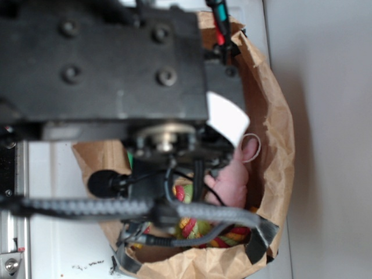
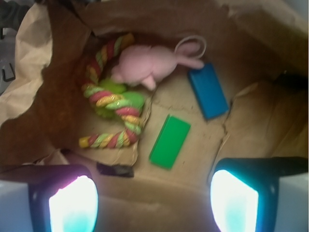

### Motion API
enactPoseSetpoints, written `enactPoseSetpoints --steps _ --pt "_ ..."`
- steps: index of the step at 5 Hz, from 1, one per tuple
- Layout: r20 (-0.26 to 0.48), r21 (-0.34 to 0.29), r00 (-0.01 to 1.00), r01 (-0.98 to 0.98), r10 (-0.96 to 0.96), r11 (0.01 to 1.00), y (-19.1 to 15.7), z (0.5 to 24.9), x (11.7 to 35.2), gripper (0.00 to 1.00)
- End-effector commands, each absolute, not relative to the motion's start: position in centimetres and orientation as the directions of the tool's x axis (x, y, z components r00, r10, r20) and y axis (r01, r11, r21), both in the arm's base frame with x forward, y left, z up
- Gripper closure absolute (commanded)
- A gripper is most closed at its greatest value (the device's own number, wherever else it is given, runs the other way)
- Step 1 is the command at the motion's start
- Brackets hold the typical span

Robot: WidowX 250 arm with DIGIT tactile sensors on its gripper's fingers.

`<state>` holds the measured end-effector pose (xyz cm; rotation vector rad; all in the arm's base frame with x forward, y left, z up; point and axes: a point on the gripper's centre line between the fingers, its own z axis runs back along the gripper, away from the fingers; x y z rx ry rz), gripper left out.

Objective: Grab the blue block.

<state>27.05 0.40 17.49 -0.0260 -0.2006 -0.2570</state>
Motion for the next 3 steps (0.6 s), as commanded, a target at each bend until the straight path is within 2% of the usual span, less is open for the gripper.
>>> enactPoseSetpoints --steps 1,3 --pt "0.312 0.034 0.874 0.381 -0.372 0.924 2.0 17.3 29.5 0.0" --pt "0.313 0.067 0.844 0.439 -0.436 0.896 2.0 15.2 30.9 0.0"
